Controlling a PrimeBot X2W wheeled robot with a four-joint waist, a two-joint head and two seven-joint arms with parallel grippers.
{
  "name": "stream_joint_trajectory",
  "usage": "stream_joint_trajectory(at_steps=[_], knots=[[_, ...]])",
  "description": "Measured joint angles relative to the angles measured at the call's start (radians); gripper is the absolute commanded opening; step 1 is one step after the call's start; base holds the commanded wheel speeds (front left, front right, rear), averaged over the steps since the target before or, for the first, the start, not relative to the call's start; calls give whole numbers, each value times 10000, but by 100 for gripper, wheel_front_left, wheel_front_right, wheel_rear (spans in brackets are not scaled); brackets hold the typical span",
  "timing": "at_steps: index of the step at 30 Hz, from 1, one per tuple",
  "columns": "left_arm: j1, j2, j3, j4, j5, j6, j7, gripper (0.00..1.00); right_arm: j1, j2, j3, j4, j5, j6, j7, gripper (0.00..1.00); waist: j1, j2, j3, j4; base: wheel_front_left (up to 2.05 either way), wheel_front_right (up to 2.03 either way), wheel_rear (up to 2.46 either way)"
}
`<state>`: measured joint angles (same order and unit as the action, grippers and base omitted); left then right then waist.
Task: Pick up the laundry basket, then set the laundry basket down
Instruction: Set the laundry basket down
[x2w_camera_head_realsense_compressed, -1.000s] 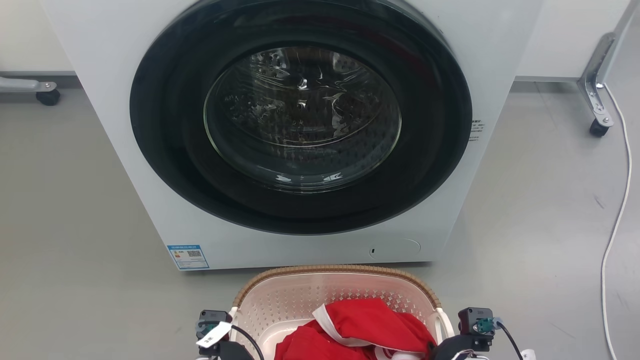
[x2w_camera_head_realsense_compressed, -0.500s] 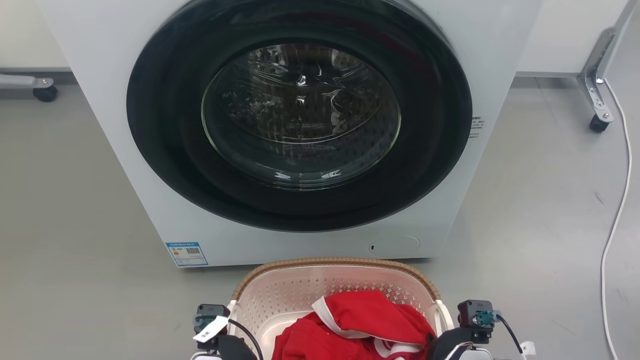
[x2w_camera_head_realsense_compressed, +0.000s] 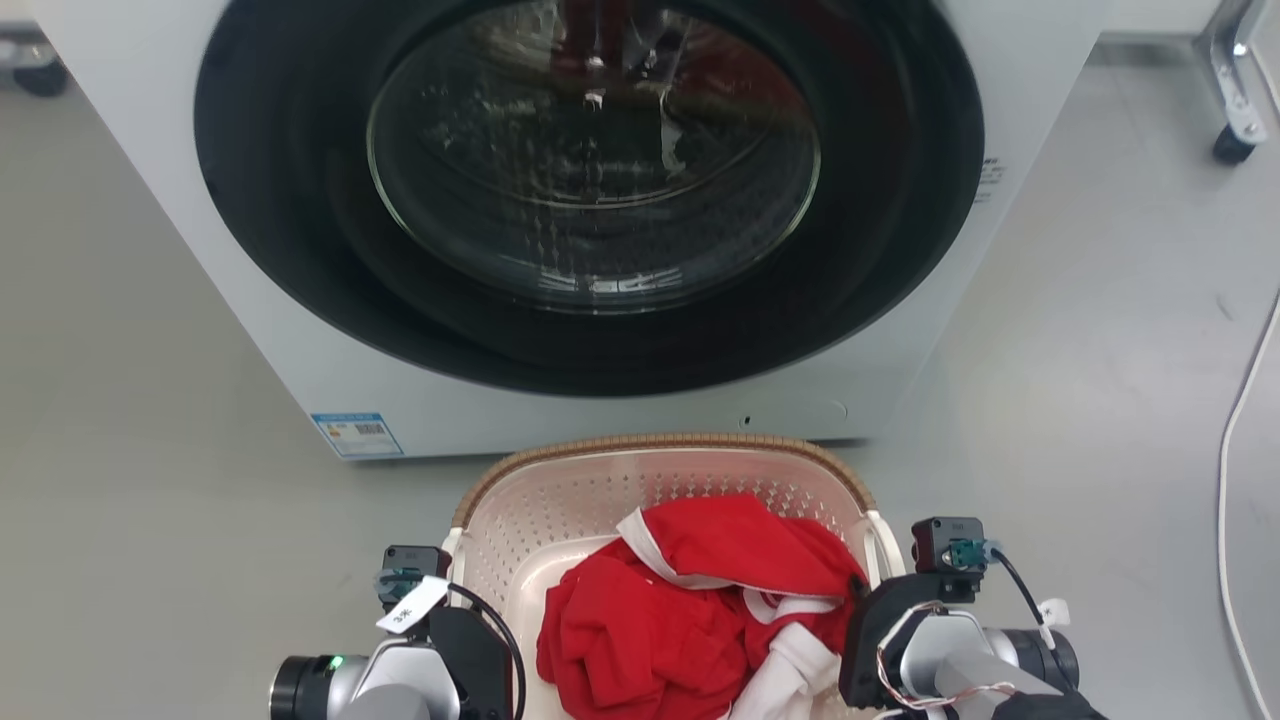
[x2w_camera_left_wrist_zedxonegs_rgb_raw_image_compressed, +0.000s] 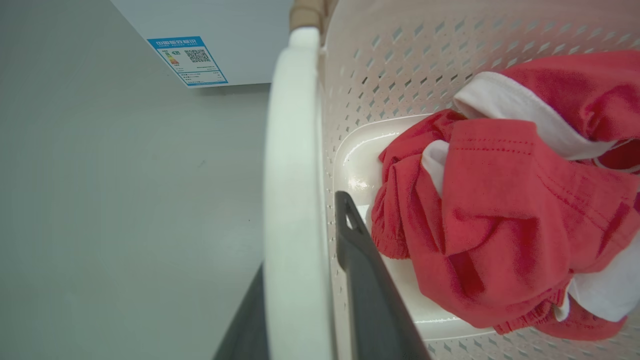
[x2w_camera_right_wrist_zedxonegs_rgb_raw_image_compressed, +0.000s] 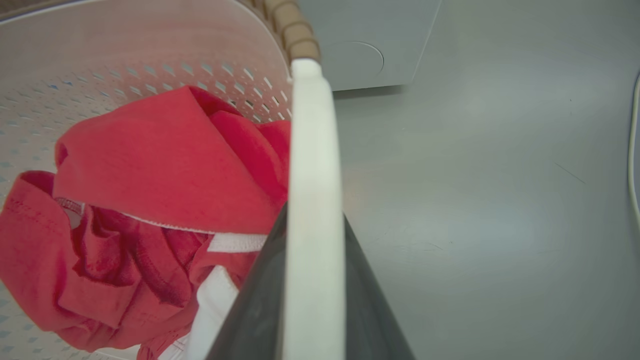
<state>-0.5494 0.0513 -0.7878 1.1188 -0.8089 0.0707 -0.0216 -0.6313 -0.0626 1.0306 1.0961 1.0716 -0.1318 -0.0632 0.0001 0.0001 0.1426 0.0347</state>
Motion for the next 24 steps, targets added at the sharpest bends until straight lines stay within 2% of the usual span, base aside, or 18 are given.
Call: stream_joint_trajectory(at_steps=[24], knots=[[-1823, 4, 169, 197, 27, 173, -596, 0, -2296, -42, 293, 221, -447, -2, -125, 0, 2, 1, 3308, 10, 0, 0, 0]])
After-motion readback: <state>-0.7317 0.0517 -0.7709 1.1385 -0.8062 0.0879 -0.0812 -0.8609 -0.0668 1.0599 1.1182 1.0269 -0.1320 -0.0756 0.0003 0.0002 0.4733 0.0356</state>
